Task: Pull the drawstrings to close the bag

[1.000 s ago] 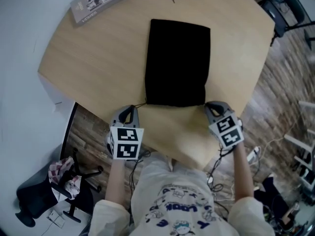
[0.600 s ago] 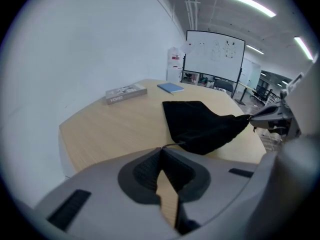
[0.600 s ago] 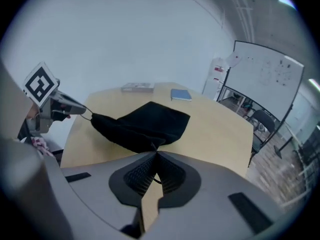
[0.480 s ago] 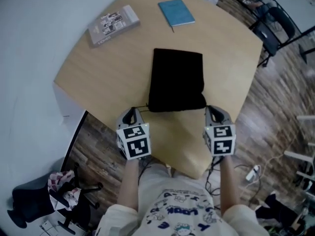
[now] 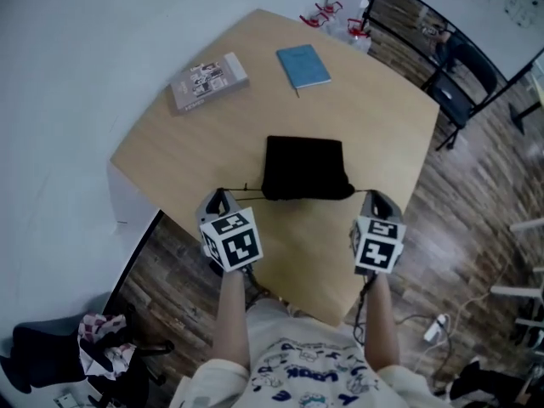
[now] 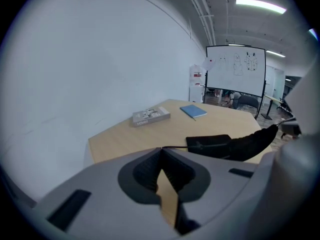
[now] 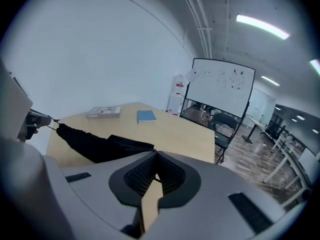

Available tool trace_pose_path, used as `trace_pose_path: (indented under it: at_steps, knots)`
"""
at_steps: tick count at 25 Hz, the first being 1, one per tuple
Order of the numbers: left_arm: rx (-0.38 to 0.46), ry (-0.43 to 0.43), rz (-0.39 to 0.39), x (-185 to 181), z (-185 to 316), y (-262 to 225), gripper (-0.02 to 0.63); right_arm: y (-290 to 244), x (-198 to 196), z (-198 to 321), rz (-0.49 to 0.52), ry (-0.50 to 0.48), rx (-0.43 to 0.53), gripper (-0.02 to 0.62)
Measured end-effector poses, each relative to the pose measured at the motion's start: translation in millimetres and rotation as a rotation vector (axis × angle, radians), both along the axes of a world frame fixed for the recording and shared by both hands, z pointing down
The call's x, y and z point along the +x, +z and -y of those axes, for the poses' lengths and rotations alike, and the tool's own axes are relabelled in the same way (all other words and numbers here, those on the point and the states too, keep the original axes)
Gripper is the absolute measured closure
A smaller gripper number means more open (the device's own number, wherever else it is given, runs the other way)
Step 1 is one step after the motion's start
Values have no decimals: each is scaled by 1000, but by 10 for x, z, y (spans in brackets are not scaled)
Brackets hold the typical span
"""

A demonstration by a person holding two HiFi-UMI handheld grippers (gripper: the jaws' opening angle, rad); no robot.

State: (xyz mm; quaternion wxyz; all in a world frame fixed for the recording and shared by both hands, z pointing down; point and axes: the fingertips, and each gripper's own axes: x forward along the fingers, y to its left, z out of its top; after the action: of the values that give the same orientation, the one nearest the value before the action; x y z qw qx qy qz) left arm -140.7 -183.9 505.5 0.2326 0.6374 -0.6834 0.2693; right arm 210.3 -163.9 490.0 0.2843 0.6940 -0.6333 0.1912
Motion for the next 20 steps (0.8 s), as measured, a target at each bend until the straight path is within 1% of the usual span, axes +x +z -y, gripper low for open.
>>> trace_pose_path:
  at_steps: [3, 9, 13, 16, 20]
  knots:
    - [27, -33, 3, -43, 66, -117, 600, -114, 88, 78, 11, 66, 33, 594]
    - [62, -101, 35, -168, 52, -289, 600, -275, 204, 80, 18, 174, 74, 594]
    - [88, -132, 47, -260, 33, -376, 600, -437, 301, 76, 3, 221, 119, 594]
    - [95, -157, 41, -344, 28, -408, 600, -496, 376, 64, 1, 252, 130, 594]
    - [99, -193, 72, -456, 23, -456, 600, -547, 478, 18, -20, 302, 144, 594]
